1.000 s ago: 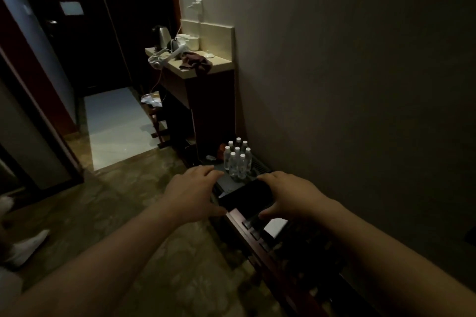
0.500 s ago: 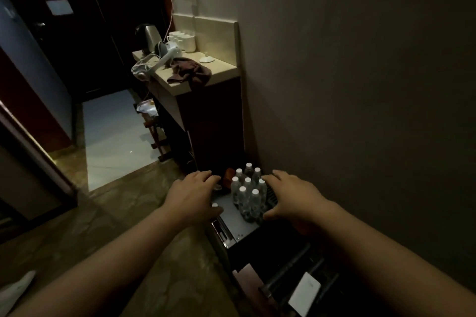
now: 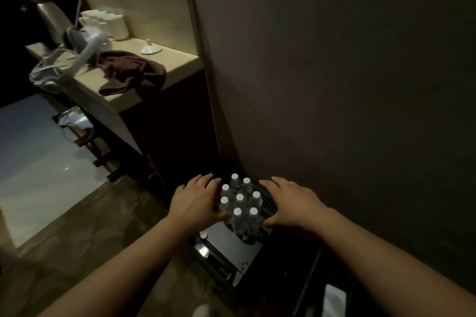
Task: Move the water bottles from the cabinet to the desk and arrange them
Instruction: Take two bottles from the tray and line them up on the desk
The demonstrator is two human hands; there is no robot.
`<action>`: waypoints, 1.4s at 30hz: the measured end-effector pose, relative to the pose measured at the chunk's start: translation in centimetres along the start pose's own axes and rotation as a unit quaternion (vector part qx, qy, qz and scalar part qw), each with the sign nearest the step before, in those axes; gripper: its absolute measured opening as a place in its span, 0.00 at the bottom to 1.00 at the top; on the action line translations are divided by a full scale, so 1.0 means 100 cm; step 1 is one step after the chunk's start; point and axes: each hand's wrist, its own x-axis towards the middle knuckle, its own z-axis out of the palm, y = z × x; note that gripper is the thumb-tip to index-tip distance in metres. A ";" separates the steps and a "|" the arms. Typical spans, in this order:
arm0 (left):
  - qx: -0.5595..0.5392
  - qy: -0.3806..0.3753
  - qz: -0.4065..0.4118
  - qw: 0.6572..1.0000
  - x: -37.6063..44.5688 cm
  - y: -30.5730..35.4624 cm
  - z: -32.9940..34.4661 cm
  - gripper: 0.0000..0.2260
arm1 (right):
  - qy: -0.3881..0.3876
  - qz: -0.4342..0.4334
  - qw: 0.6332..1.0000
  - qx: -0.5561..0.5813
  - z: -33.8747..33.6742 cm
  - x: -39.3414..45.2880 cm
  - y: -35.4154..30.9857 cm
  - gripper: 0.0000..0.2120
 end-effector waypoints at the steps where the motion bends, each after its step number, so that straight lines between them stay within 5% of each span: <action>1: -0.003 -0.005 0.017 1.000 0.014 -0.012 0.005 0.44 | 0.001 0.022 1.000 0.012 0.004 0.010 -0.005 0.50; 14: -0.112 -0.128 0.113 0.979 0.129 -0.095 0.099 0.42 | -0.022 0.229 0.956 0.180 0.086 0.098 -0.041 0.48; 31: -0.303 -0.116 0.006 0.946 0.187 -0.092 0.317 0.34 | -0.041 0.316 0.909 0.268 0.280 0.202 0.044 0.47; 42: -0.374 -0.092 -0.048 0.922 0.196 -0.079 0.355 0.24 | 0.056 0.354 0.843 0.402 0.337 0.231 0.040 0.33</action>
